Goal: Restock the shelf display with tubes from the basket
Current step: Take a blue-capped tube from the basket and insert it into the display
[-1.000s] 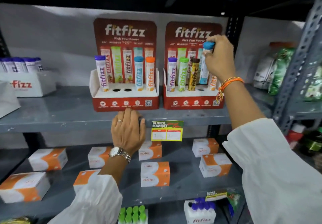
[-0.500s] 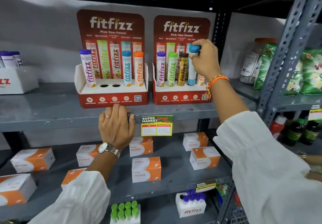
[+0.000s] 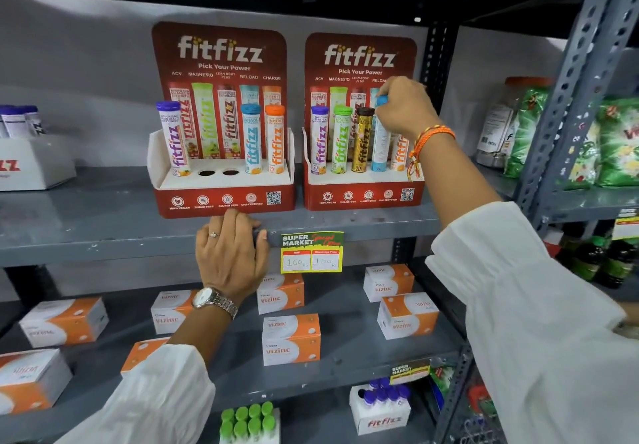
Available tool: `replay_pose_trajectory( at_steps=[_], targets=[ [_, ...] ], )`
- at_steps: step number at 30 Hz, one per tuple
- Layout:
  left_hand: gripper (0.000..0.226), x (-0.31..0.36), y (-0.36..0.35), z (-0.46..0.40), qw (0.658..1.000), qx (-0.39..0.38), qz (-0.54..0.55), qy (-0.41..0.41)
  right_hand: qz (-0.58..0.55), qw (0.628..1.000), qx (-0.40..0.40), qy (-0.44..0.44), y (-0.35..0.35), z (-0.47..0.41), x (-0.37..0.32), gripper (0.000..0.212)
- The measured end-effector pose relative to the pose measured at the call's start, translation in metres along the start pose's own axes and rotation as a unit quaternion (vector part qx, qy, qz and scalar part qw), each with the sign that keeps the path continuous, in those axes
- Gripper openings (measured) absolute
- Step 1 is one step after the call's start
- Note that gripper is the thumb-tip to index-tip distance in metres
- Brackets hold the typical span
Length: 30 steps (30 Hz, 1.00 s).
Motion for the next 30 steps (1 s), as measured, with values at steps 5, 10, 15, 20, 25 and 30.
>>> replay_pose_trajectory(
  at_steps=[5, 10, 15, 20, 25, 30],
  targets=[
    [0.028, -0.001, -0.002, 0.001, 1.0, -0.001, -0.004, -0.01, 0.002, 0.998, -0.06, -0.008, 0.005, -0.007, -0.004, 0.015],
    [0.028, 0.0, 0.0, 0.001, 1.0, 0.011, -0.004, -0.01, 0.006, 0.999, -0.048, -0.007, 0.01, -0.015, -0.003, 0.028],
    [0.027, -0.001, -0.001, 0.002, 1.0, 0.006, -0.002, -0.009, 0.036, 0.999, -0.033, -0.011, 0.015, -0.016, -0.003, 0.038],
    [0.028, -0.001, -0.001, 0.002, 1.0, 0.002, -0.002, -0.003, 0.057, 0.997, -0.051, -0.005, 0.015, -0.014, -0.003, 0.021],
    [0.028, -0.001, 0.0, 0.003, 1.0, 0.001, -0.001, -0.002, 0.033, 0.997, -0.069, 0.002, 0.02, -0.013, -0.004, 0.032],
    [0.027, -0.001, 0.0, 0.002, 1.0, 0.002, 0.001, -0.006, 0.028, 0.998, -0.057, 0.007, 0.021, -0.012, -0.003, 0.036]
  ],
)
Point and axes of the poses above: each hand's wrist, its own z-axis away from the middle knuckle, its own y-axis out of the back of the hand, x = y × z, the point moved 5 cm from there along -z, towards the middle knuckle, and after that the axes turned 4 degrees about y, right-handed, at the moved point
